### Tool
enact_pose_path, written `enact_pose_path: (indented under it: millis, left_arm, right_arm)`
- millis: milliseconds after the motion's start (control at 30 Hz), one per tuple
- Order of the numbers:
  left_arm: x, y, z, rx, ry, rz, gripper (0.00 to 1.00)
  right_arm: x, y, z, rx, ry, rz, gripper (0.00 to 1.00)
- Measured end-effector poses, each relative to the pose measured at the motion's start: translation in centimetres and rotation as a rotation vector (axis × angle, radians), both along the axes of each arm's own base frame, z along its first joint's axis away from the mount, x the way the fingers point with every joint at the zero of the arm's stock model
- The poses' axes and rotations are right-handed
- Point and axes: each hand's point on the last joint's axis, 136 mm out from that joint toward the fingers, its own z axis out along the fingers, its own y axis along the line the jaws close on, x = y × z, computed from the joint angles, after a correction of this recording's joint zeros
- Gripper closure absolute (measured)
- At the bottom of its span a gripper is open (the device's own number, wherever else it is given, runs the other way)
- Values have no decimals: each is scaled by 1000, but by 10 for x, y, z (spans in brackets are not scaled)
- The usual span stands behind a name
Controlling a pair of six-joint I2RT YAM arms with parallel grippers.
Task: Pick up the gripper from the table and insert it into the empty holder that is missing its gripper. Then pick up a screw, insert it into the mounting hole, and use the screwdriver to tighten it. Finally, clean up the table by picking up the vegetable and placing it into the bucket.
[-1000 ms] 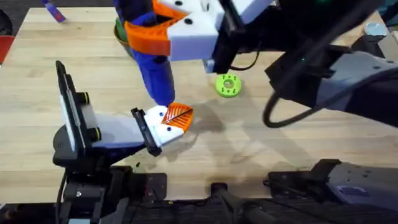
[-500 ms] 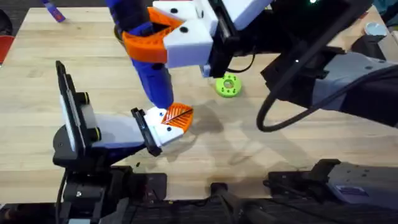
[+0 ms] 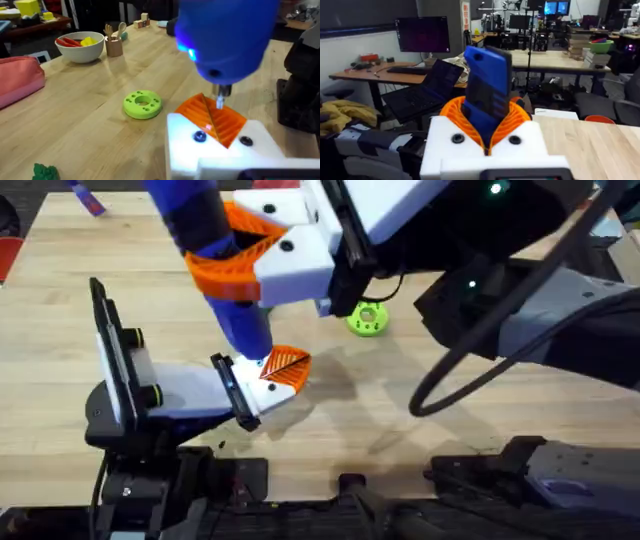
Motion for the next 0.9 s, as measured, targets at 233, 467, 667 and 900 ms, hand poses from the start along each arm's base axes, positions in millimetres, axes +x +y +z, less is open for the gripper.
enact_pose_path:
  millis: [233,467,667,900]
  left_arm:
    - [0,0,0,0,0,0,994]
    - [0,0,0,0,0,0,994]
    - [0,0,0,0,0,0,994]
    - [0,0,0,0,0,0,994]
  right_arm:
    - [-7,1,-2,4,-58,21,978]
    - [-7,2,-6,1,-84,26,978]
    - [-7,3,-8,-1,-93,29,978]
    - [-8,3,-8,0,-96,31,978]
